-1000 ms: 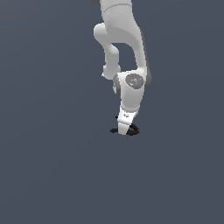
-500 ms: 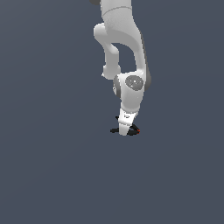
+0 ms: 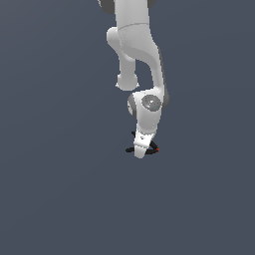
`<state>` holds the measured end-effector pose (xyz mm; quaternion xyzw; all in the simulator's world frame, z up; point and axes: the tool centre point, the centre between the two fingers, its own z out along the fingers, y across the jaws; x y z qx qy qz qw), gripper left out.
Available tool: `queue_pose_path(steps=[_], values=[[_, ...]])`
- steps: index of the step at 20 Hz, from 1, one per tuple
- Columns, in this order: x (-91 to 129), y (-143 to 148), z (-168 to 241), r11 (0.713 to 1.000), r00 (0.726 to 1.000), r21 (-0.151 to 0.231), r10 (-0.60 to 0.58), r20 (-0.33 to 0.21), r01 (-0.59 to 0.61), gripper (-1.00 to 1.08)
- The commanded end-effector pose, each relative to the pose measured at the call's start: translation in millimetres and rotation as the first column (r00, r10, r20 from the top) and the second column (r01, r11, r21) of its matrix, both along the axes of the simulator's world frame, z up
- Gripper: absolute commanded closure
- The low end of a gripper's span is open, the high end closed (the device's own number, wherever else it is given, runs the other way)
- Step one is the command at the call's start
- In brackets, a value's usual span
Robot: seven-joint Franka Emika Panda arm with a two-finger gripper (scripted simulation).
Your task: Pick up the object and move it to a goal position.
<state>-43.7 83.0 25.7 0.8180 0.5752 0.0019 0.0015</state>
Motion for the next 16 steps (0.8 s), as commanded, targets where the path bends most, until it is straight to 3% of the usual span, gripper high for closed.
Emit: queue_pose_path(steps=[1,2,3,16], values=[[-1.9,1.0,-6.3,1.0,1.0,0.0,0.002,-0.005,-0.002,-0.92],[-1.8,1.0,-6.6,1.0,1.0,0.0,0.002,-0.005,-0.002,-0.92],[-1.8,1.0,-6.6,1.0,1.0,0.0,0.002,-0.005,-0.002,1.08],[-1.7,3.5,-2.5,1.0,1.0,-0.001,0.001,-0.001,-0.001,1.08]])
